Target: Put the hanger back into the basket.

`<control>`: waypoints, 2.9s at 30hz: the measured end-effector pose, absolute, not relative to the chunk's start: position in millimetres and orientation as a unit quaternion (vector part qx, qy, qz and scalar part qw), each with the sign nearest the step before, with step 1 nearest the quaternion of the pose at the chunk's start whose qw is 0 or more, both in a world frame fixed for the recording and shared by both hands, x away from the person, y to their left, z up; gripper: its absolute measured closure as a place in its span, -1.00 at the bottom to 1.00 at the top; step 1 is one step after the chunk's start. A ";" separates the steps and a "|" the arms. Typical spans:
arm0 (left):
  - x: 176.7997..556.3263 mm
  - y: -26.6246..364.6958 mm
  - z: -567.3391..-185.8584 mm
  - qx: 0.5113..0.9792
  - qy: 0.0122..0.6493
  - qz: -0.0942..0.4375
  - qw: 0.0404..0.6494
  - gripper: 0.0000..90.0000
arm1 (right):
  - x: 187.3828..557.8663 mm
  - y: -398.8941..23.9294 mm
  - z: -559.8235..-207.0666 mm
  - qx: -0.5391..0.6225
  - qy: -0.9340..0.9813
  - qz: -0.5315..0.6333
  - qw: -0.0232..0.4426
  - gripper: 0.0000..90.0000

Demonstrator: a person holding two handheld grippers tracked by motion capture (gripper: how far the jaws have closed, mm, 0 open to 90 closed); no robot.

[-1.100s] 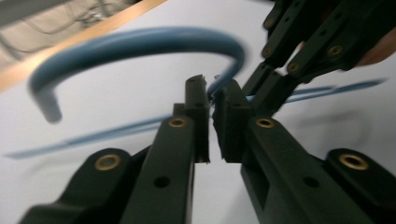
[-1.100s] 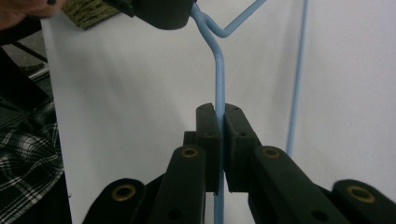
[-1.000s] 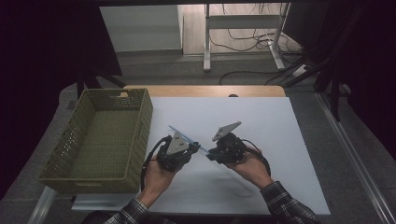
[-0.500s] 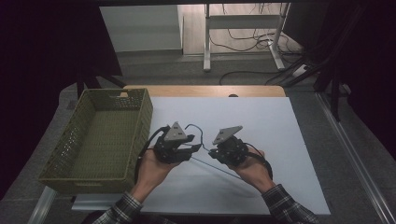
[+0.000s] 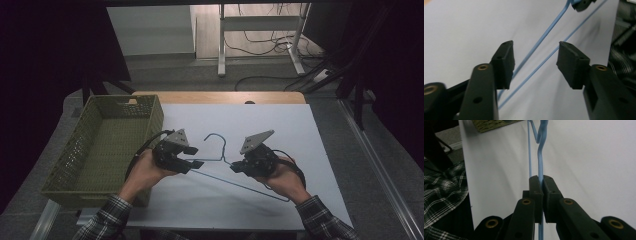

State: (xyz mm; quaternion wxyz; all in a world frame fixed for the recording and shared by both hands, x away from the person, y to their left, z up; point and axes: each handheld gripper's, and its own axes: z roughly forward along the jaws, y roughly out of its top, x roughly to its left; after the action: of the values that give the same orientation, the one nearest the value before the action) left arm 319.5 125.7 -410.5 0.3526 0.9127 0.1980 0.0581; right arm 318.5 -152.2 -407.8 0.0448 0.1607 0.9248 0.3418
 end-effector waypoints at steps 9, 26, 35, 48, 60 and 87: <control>332.5 108.4 -413.5 0.941 0.127 0.009 0.312 0.46 | 318.8 -156.4 -406.5 0.141 0.926 0.350 0.020 0.92; 318.9 96.4 -405.2 0.934 0.153 0.010 0.323 0.95 | 321.7 -170.1 -400.6 0.166 0.915 0.364 0.050 0.26; 319.5 120.9 -390.5 0.908 0.216 0.032 0.358 0.95 | 314.8 -195.5 -384.4 0.223 0.884 0.401 0.094 -0.47; 323.3 157.7 -369.2 0.878 0.271 0.051 0.391 0.96 | 303.1 -228.1 -390.2 0.275 0.859 0.419 0.105 -0.59; 326.9 208.4 -347.5 0.850 0.330 0.101 0.397 0.96 | 295.6 -248.8 -400.2 0.311 0.841 0.429 0.112 -0.76; 297.1 354.0 -341.1 0.774 0.457 0.189 0.396 0.96 | 268.3 -282.5 -433.6 0.371 0.819 0.416 0.134 -0.97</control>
State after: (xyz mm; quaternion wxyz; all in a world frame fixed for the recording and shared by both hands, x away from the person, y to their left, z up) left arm 297.1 354.0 -341.1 0.3959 0.7736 0.4572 0.1893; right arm 268.3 -282.5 -433.6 0.1338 0.3712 0.8194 0.4159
